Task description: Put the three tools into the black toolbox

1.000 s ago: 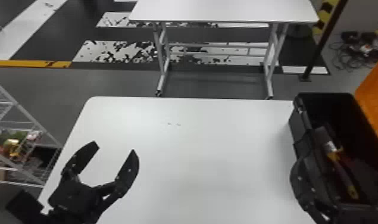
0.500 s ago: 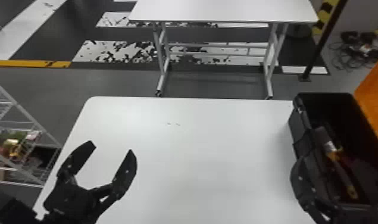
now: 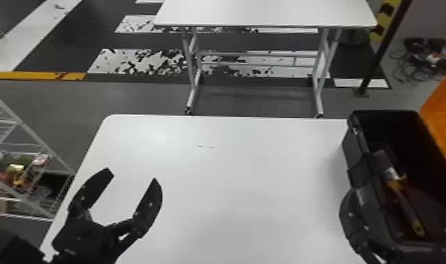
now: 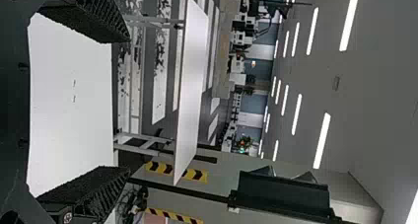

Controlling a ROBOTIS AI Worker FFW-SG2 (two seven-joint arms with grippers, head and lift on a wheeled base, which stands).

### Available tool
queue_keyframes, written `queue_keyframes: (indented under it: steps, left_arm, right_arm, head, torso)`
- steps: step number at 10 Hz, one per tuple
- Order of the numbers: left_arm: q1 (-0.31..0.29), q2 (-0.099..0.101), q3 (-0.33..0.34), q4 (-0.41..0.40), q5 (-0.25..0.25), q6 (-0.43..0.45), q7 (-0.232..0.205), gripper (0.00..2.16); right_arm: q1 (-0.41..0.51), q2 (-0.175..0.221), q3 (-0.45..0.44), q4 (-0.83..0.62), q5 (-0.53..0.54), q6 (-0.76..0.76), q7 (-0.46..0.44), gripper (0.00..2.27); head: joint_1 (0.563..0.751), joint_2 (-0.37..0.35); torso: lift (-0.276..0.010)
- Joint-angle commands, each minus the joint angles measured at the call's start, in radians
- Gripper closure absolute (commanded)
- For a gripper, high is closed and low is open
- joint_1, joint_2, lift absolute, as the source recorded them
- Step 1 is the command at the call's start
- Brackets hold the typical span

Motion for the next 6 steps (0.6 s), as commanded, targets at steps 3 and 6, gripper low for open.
queue_keyframes:
  steps: [3, 6]
  left_arm:
    - [0.0, -0.003, 0.0, 0.001, 0.0, 0.006, 0.0, 0.08]
    - [0.002, -0.004, 0.0, 0.003, 0.0, 0.009, -0.003, 0.09]
  right_arm:
    - [0.003, -0.002, 0.005, 0.002, 0.01, 0.0, 0.0, 0.09]
    - [0.003, -0.005, 0.005, 0.002, 0.014, -0.003, 0.0, 0.09]
  head:
    - [0.695, 0.1]
    - [0.695, 0.101]
  torso:
    - [-0.051]
    - [-0.051]
